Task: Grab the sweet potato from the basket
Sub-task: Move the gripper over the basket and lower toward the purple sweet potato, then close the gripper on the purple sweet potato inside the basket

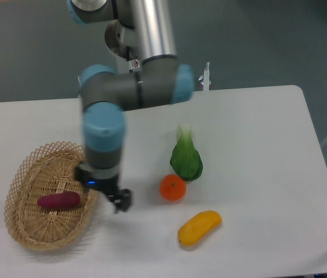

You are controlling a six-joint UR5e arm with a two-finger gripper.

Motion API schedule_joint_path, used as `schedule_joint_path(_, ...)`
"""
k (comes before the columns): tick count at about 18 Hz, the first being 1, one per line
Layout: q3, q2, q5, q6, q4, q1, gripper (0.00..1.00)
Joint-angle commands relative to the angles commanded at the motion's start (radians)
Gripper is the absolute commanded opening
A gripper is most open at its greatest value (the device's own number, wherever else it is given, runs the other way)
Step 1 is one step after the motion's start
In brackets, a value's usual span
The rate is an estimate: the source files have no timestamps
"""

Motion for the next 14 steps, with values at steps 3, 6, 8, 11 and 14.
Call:
schedule_joint_path(3, -0.017, -0.029, 0.014, 0.008, 0.006, -0.052, 1.0)
schedule_joint_path(6, -0.015, -0.052, 0.015, 0.015, 0.008, -0.08, 1.0)
schedule_joint_path(8, -0.017, -0.06, 0.015, 0.031, 0.006, -0.086, 0.97)
schedule_joint_path(11, -0.017, -0.078, 0.031, 0.032, 0.006, -0.095, 0.96)
schedule_joint_path(14, -0.015, -0.109, 0.083, 0.051, 0.027, -0.097, 0.96)
